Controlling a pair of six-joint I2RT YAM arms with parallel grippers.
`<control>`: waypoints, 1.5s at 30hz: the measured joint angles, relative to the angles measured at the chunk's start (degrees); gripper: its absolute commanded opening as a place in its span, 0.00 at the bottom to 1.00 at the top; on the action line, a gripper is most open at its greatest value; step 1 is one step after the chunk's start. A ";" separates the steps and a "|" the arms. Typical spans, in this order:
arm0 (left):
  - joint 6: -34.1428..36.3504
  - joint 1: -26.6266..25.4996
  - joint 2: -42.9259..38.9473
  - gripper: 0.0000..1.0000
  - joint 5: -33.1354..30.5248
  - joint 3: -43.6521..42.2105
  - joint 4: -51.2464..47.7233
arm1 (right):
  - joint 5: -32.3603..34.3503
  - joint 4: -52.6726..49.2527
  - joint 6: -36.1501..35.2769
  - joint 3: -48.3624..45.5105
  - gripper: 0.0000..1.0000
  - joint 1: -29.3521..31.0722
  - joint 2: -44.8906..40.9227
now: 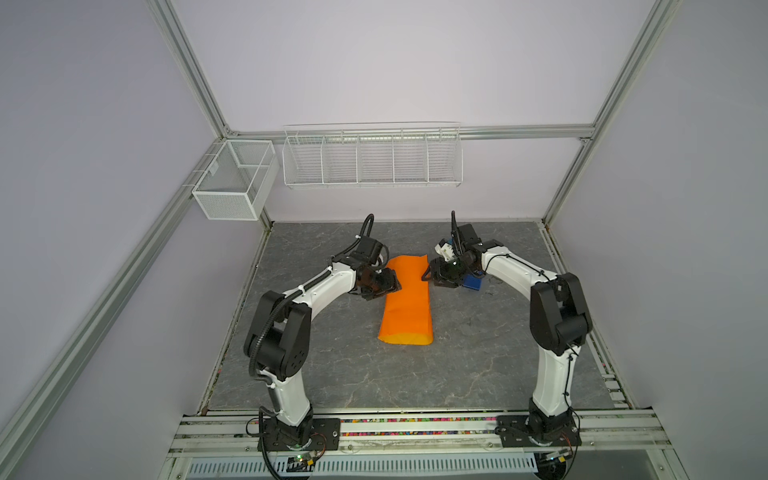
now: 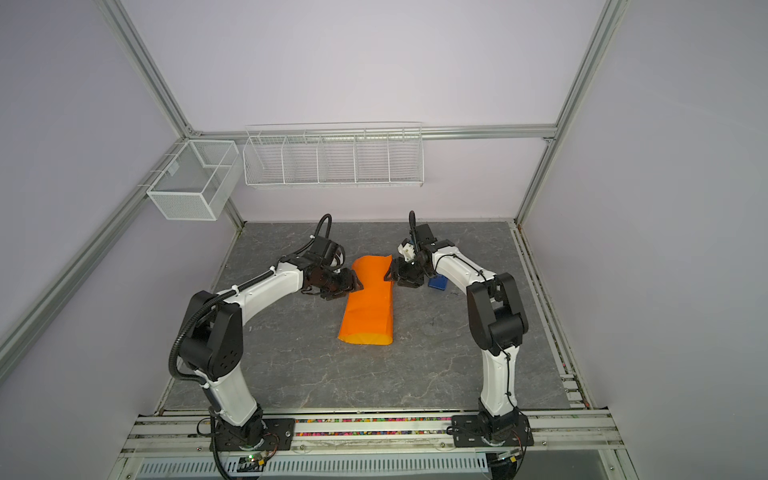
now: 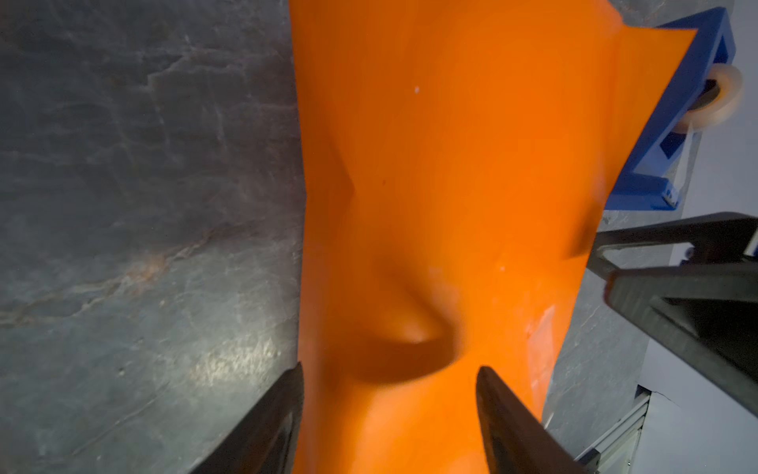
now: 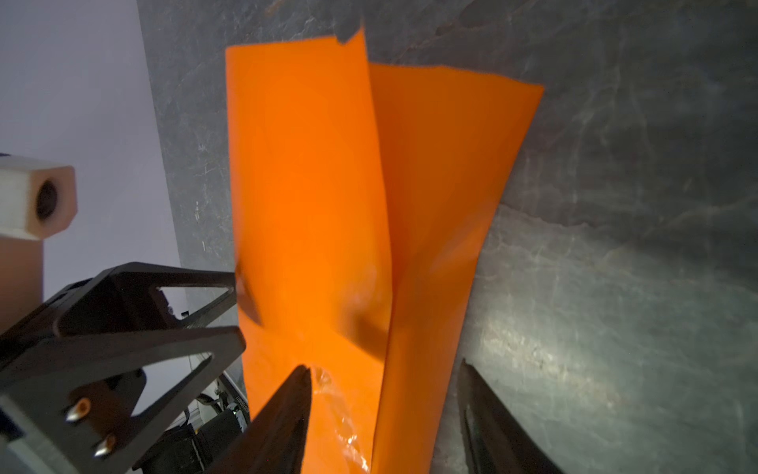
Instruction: Wrap the gift box in paper
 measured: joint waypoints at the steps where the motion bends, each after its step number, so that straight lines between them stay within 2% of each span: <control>1: 0.00 -0.13 -1.14 0.68 -0.09 -1.36 0.02 | 0.02 -0.04 0.13 -1.86 0.64 0.15 -1.92; 5: -0.13 -1.36 -4.26 0.68 -0.02 -6.40 0.09 | 0.09 0.83 1.14 -8.35 0.68 1.73 -7.98; 10: -1.31 -3.21 -6.36 0.68 1.01 -10.75 2.03 | -0.94 3.28 3.04 -12.46 0.67 5.29 -8.37; 20: -3.96 -4.28 -7.48 0.64 2.16 -11.50 2.82 | -1.07 5.64 5.25 -12.72 0.61 7.04 -7.08; 25: -4.96 -4.76 -7.56 0.65 2.29 -11.50 2.95 | 0.44 5.35 5.05 -12.72 0.67 7.04 -7.23; 28: -4.94 -4.92 -8.94 0.67 1.40 -12.20 3.21 | 2.60 4.83 4.59 -13.79 0.74 7.17 -9.35; 31: -4.46 -4.98 -12.41 0.67 -0.70 -13.62 2.78 | 5.25 4.74 4.04 -17.25 0.93 8.02 -14.95; 32: -4.17 -4.98 -13.57 0.67 -1.49 -14.16 2.78 | 6.03 4.92 3.76 -18.60 0.95 8.61 -16.85; 38: -1.20 -5.51 -20.59 0.67 -6.62 -19.37 4.04 | 12.79 7.61 4.35 -25.64 0.94 14.51 -25.03; 45: 0.81 -6.01 -22.10 0.66 -8.04 -26.45 9.35 | 20.92 12.90 5.86 -30.42 0.89 18.53 -23.34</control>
